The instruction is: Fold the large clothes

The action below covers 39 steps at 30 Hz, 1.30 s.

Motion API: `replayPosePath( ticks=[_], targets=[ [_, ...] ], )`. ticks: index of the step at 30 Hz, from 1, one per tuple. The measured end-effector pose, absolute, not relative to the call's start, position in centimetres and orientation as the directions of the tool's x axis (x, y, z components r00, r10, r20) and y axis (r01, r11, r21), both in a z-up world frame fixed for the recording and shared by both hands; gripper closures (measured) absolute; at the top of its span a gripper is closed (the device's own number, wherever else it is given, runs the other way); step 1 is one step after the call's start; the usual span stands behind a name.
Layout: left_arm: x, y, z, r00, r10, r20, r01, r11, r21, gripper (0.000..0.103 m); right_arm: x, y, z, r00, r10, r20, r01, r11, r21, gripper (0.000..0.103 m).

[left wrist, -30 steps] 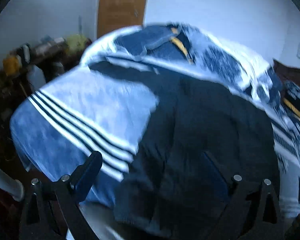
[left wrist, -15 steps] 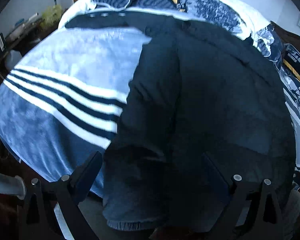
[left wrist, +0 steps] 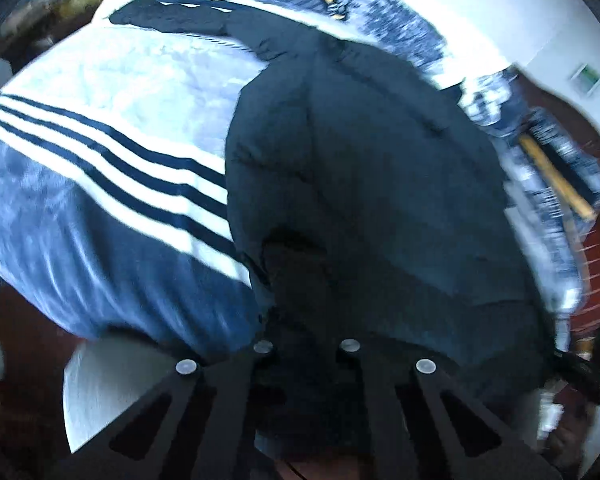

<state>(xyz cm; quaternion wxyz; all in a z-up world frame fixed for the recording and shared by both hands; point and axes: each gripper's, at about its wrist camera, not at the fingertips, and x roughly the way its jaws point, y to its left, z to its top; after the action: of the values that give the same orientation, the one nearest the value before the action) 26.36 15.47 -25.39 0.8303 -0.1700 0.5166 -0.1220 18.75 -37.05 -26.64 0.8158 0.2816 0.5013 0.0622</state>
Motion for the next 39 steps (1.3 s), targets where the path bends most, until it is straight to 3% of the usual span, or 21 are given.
replayPosePath(
  ticks=[4, 10, 13, 14, 15, 16, 18, 19, 23, 28, 31, 39],
  targets=[
    [24.6, 14.6, -26.4, 0.386, -0.378, -0.841, 0.029, 0.917, -0.399, 0.096, 16.8, -38.4, -23.7, 0.507, 0.331, -0.796, 0.167, 0.868, 0.468, 0.100],
    [24.4, 12.5, -27.8, 0.417, -0.278, -0.866, 0.012, 0.954, -0.300, 0.092, 18.2, -37.7, -28.5, 0.393, 0.256, -0.883, 0.303, 0.871, 0.387, 0.096],
    [23.5, 13.0, -25.5, 0.500, -0.262, -0.826, 0.009, 0.955, -0.297, 0.067, 17.6, -38.2, -27.5, 0.426, 0.257, -0.867, 0.314, 0.858, 0.408, 0.096],
    [23.4, 13.4, -24.6, 0.537, -0.243, -0.808, -0.007, 0.956, -0.292, 0.050, 17.2, -38.5, -26.2, 0.455, 0.236, -0.859, 0.316, 0.859, 0.403, 0.095],
    [23.2, 13.9, -23.6, 0.581, -0.216, -0.785, -0.029, 0.958, -0.285, 0.038, 17.1, -38.8, -25.3, 0.476, 0.224, -0.851, 0.314, 0.860, 0.402, 0.085],
    [22.8, 14.5, -22.3, 0.631, -0.189, -0.752, -0.051, 0.958, -0.283, 0.036, 16.7, -39.2, -23.4, 0.518, 0.201, -0.831, 0.309, 0.862, 0.401, 0.078],
    [22.1, 14.9, -20.1, 0.701, -0.164, -0.694, -0.071, 0.953, -0.296, 0.036, 16.3, -39.3, -20.7, 0.577, 0.157, -0.801, 0.307, 0.868, 0.391, 0.031],
    [21.8, 14.8, -18.9, 0.729, -0.151, -0.668, -0.076, 0.951, -0.298, 0.036, 15.9, -39.1, -18.6, 0.626, 0.132, -0.769, 0.290, 0.876, 0.386, 0.027],
    [21.4, 13.4, -14.8, 0.805, -0.076, -0.588, -0.103, 0.959, -0.265, 0.025, 16.1, -37.2, -13.7, 0.706, 0.172, -0.687, 0.197, 0.884, 0.424, 0.027],
    [20.4, 13.3, -11.2, 0.850, -0.079, -0.521, -0.108, 0.941, -0.320, 0.023, 17.7, -32.7, -9.6, 0.755, 0.286, -0.589, 0.025, 0.886, 0.463, 0.027],
    [21.3, 15.1, -10.2, 0.850, -0.060, -0.523, -0.149, 0.926, -0.348, 0.018, 19.1, -29.9, -8.0, 0.750, 0.344, -0.565, -0.050, 0.881, 0.470, 0.027],
    [25.6, 20.2, -11.6, 0.819, -0.023, -0.573, -0.298, 0.836, -0.460, 0.017, 26.2, -22.8, -5.2, 0.646, 0.525, -0.554, -0.227, 0.825, 0.517, 0.027]
  ],
)
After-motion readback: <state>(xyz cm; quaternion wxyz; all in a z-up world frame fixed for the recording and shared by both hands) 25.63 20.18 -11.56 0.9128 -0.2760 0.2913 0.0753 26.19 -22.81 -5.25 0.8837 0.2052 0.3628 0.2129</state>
